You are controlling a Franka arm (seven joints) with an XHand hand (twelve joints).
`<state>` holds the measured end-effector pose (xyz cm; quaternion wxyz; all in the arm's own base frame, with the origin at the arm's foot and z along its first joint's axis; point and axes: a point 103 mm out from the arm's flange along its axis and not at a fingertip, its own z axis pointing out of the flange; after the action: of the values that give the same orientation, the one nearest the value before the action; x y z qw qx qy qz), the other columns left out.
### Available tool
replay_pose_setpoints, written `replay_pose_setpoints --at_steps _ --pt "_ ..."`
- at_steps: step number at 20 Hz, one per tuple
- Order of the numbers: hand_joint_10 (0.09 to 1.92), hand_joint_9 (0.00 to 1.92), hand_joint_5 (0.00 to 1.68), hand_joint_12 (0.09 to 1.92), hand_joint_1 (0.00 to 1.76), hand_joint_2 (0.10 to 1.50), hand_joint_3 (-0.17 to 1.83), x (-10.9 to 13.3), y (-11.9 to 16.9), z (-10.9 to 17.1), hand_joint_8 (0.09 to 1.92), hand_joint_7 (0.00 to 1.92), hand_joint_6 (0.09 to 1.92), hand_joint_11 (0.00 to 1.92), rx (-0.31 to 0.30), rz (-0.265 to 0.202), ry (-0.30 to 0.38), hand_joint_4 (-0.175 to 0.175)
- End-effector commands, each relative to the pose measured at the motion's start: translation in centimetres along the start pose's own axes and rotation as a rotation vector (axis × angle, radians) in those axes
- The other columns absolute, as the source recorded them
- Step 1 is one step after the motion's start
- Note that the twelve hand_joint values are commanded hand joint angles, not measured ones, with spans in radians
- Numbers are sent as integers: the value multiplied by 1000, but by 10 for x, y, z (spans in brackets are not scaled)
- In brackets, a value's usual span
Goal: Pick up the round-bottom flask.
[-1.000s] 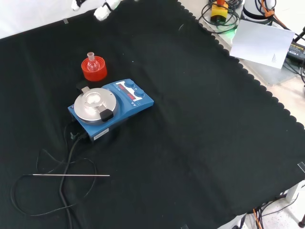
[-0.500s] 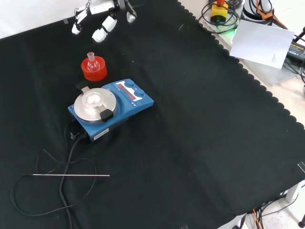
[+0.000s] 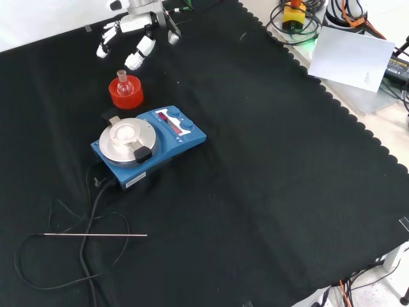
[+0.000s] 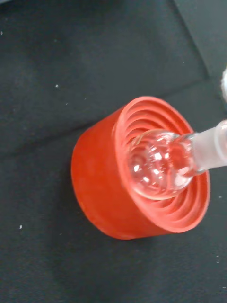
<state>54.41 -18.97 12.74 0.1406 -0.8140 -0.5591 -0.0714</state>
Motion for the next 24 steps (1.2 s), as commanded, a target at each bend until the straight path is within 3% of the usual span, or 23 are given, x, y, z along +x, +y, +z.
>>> replay_pose_setpoints --at_steps 1,5,14,19,24 --pt "694 401 553 1206 742 840 306 -7 8 16 669 286 87 0 0 9 14 -72" --pt "697 410 566 1220 761 737 502 -10 11 27 675 295 110 0 0 5 20 -70" --pt "692 435 638 1233 790 692 566 -9 15 36 680 327 182 0 -15 -19 24 -65" --pt "683 456 619 1258 812 673 603 -10 16 40 678 349 593 0 -33 -18 21 -65" --pt "687 478 660 1290 846 670 613 -10 17 42 687 367 761 0 -51 -19 18 -61"
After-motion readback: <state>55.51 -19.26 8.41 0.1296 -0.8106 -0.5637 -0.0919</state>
